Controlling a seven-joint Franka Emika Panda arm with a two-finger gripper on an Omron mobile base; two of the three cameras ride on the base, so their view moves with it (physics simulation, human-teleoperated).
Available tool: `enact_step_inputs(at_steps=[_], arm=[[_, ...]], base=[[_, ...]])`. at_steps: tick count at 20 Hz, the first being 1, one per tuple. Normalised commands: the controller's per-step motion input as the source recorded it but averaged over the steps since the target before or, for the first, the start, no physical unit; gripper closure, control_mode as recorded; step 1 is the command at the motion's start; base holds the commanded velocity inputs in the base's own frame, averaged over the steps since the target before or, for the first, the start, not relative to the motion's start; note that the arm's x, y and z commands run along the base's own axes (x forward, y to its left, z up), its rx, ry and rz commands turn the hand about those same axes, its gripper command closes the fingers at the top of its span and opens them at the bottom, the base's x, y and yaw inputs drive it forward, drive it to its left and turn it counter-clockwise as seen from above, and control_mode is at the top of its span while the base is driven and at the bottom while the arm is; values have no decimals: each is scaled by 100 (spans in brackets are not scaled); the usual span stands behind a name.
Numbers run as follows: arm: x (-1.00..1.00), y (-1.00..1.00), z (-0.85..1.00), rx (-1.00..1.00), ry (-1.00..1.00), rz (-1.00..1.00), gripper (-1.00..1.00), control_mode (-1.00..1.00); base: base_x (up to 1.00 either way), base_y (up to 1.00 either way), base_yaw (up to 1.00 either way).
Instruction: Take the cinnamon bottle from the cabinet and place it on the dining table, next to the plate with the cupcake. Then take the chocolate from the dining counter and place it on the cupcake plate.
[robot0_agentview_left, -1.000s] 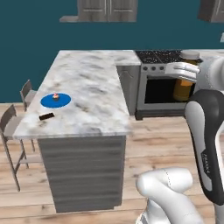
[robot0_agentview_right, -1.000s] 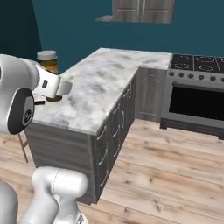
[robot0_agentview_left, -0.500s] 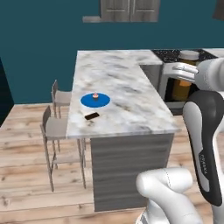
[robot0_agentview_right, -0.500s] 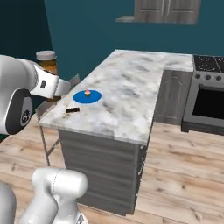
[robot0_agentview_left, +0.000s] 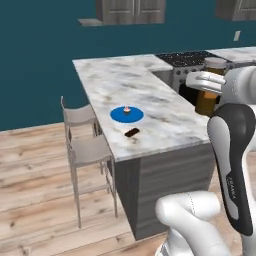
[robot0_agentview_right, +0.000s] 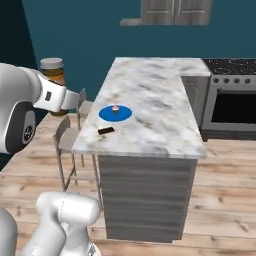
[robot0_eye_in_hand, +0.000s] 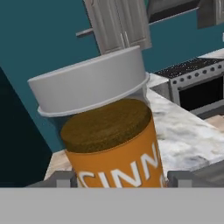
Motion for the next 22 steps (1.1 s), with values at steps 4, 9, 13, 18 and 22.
enact_step_inputs(at_steps=[4,9,13,18,22], arm=[[0,0,0,0,0,0,100,100],[0,0,0,0,0,0,100,100],[0,0,0,0,0,0,100,100],[0,0,0,0,0,0,100,100],[0,0,0,0,0,0,100,100]], base=[[35,100,-53],[56,74,-53],[35,56,-45],[0,13,-2],[0,-25,59]])
